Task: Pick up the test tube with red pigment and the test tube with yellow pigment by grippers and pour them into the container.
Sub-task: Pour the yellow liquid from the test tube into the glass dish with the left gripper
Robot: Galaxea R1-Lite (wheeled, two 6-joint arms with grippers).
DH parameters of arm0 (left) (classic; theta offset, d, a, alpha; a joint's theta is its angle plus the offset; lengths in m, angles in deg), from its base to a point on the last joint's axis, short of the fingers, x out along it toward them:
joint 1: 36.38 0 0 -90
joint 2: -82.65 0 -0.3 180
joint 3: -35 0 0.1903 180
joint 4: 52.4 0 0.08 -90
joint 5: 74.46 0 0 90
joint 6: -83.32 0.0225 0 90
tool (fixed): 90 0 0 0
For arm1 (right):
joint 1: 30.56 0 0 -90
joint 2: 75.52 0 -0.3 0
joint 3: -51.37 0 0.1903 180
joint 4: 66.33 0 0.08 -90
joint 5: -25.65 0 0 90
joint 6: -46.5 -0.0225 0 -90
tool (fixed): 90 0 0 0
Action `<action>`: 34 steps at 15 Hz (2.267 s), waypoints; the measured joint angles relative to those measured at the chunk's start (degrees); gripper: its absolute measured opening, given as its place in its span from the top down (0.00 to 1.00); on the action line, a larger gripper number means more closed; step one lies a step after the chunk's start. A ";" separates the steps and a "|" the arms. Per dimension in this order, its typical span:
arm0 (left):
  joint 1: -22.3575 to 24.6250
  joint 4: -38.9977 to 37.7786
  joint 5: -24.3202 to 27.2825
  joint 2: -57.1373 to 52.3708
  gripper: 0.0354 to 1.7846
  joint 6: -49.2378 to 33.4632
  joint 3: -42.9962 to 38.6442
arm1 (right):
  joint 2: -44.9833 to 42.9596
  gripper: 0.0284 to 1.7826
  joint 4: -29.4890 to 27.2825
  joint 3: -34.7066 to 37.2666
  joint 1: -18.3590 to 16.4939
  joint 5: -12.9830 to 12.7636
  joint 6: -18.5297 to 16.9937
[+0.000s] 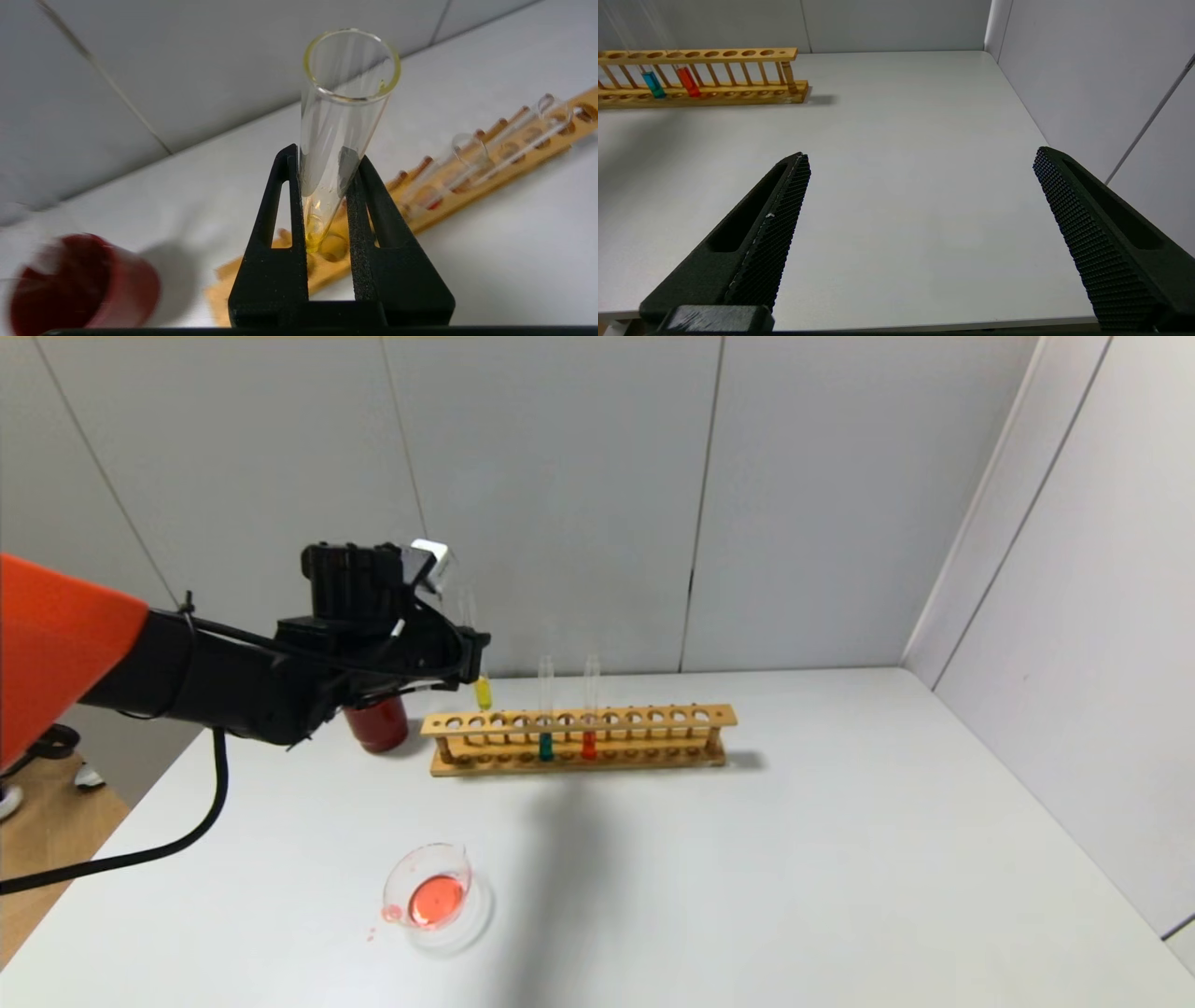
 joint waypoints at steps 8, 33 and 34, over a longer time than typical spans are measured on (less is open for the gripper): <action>1.76 22.47 0.16 -17.02 0.85 10.03 4.69 | 0.00 0.02 0.00 0.00 0.00 0.00 0.00; 2.63 34.34 5.86 -37.61 0.85 50.12 -19.60 | 0.00 0.02 0.00 0.00 0.00 0.00 0.00; 2.80 34.32 5.91 -37.47 0.85 50.48 -19.63 | 0.00 0.02 0.00 0.00 0.00 0.02 -0.01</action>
